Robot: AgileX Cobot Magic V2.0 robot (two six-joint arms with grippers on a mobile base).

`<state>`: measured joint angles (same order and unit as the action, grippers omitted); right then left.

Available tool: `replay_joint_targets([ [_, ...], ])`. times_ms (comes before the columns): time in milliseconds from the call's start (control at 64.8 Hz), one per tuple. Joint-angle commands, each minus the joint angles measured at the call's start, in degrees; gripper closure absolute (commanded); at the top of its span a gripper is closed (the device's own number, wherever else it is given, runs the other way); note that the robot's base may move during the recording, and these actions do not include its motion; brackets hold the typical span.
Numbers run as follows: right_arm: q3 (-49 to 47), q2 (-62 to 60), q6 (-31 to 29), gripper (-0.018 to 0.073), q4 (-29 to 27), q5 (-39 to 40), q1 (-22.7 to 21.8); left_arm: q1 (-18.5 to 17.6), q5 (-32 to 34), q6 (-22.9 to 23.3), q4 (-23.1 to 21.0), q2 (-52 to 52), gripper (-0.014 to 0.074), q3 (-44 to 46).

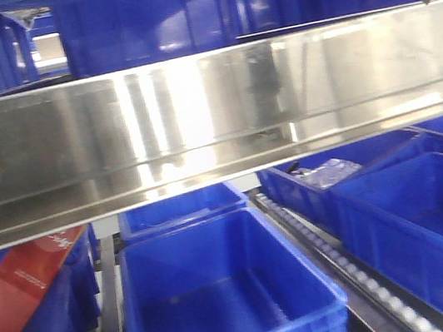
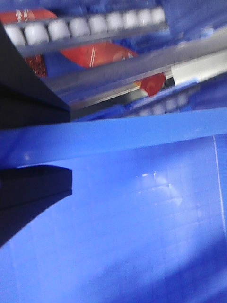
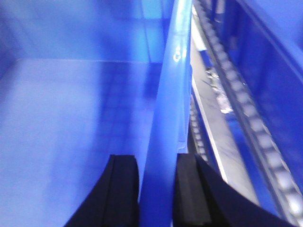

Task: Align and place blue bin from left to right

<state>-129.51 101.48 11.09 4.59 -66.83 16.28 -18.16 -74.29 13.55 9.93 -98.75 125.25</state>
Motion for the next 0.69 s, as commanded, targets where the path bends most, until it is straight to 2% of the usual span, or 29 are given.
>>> replay_joint_targets([
  [0,-1.3,-1.5,-1.8,0.0631,-0.2,6.1,0.4,-0.4,5.0,-0.9,-0.3,1.5,0.0612,1.0],
  [679,-1.3,-1.5,-1.8,0.0631,-0.2,6.1,0.4,-0.4,5.0,-0.9,-0.3,1.5,0.0612,1.0],
])
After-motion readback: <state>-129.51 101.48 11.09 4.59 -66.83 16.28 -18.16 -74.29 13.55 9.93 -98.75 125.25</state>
